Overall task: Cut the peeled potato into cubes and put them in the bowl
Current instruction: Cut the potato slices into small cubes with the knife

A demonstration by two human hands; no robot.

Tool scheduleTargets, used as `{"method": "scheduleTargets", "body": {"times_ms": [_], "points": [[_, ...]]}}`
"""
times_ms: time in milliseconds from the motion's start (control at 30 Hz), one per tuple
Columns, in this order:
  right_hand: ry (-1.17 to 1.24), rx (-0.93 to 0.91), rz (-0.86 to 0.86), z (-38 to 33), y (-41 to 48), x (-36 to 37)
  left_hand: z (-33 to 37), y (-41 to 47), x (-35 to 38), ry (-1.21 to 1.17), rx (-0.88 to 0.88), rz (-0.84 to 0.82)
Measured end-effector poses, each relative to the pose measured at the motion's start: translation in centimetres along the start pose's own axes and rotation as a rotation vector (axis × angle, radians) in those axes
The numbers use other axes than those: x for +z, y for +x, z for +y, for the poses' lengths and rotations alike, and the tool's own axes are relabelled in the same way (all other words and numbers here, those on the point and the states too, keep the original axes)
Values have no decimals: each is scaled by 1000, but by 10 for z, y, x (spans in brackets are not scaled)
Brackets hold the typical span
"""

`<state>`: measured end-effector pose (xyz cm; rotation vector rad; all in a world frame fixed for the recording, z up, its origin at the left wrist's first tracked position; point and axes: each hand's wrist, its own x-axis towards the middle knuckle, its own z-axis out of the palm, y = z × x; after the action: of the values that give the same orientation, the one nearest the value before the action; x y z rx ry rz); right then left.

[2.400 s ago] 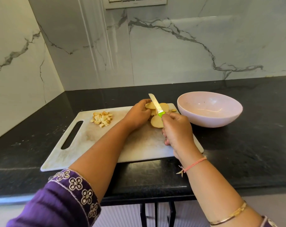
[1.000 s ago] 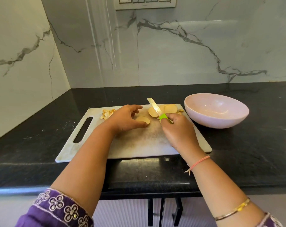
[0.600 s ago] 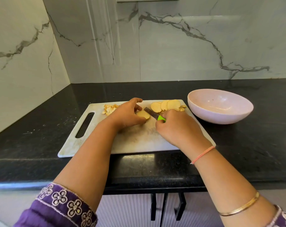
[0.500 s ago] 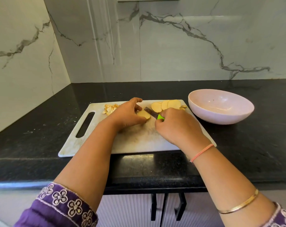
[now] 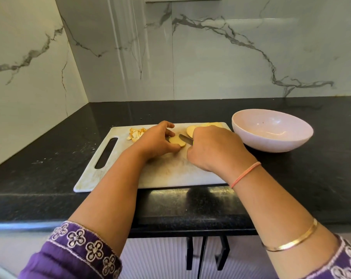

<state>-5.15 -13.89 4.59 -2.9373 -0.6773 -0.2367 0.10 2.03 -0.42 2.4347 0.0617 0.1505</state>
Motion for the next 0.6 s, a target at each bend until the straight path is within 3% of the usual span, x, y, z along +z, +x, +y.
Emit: {"method": "scheduleTargets", "body": {"times_ms": [467, 600], "points": [[15, -11, 21, 15, -47, -15, -1, 1, 1, 10, -8, -14], [126, 47, 128, 19, -39, -12, 0, 1, 3, -27, -5, -11]]}}
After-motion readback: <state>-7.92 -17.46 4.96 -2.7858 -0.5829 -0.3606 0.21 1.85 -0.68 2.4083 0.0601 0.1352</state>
